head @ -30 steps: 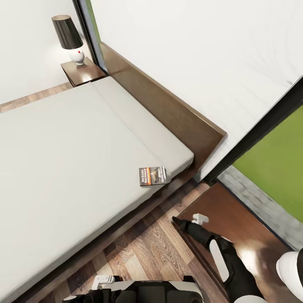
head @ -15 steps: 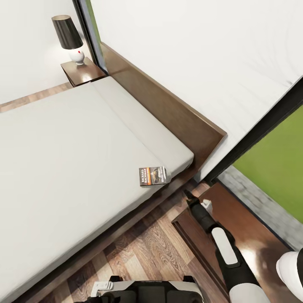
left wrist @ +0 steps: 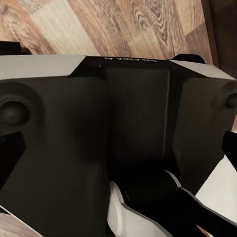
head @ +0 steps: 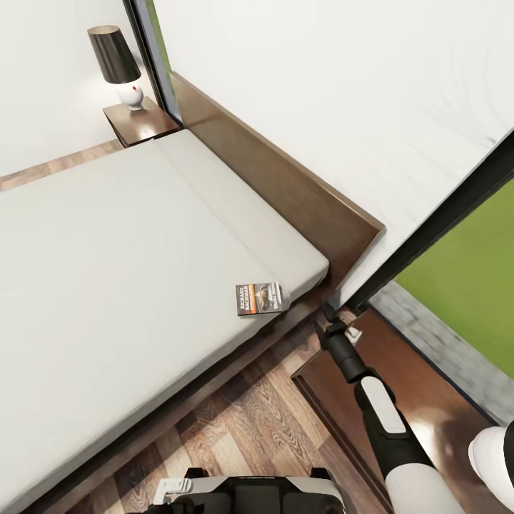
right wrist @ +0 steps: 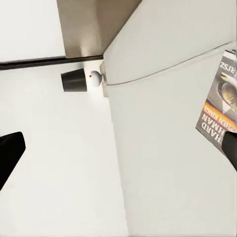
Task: In the bedroom, move the book from the bed onto either nightstand, and place the two sandals side by side next to the bed.
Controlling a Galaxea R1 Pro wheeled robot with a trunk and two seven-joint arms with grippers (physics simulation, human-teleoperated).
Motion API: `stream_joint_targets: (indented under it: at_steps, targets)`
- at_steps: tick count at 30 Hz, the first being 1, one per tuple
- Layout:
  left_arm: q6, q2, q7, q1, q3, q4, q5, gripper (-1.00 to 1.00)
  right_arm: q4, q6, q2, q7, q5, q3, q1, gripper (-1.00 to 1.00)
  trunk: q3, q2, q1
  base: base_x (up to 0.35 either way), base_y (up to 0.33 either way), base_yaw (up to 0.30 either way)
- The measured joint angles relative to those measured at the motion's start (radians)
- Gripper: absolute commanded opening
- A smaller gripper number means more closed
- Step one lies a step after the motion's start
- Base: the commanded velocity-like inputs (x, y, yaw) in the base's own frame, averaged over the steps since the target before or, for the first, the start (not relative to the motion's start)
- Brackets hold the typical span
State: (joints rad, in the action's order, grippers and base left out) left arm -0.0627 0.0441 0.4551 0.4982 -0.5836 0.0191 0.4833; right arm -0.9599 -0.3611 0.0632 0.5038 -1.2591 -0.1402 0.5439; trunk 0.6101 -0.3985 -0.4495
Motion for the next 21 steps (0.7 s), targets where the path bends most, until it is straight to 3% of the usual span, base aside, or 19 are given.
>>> stream_joint_targets:
  at_steps: [4, 11, 21]
  targets:
    - [0.0, 0.0, 0.0, 0.0, 0.0, 0.0, 0.0, 1.0, 0.026, -0.002, 0.0, 0.012, 0.007, 0.003, 0.0, 1.0, 0.0, 0.0, 0.0, 0.0, 0.0, 0.0]
    - [0.0, 0.0, 0.0, 0.0, 0.0, 0.0, 0.0, 1.0, 0.107, -0.025, -0.001, 0.014, 0.031, 0.047, 0.0, 1.0, 0.0, 0.0, 0.0, 0.0, 0.0, 0.0]
    - [0.0, 0.0, 0.0, 0.0, 0.0, 0.0, 0.0, 1.0, 0.144, -0.03, -0.001, 0.016, 0.056, 0.053, -0.001, 1.0, 0.0, 0.0, 0.0, 0.0, 0.0, 0.0]
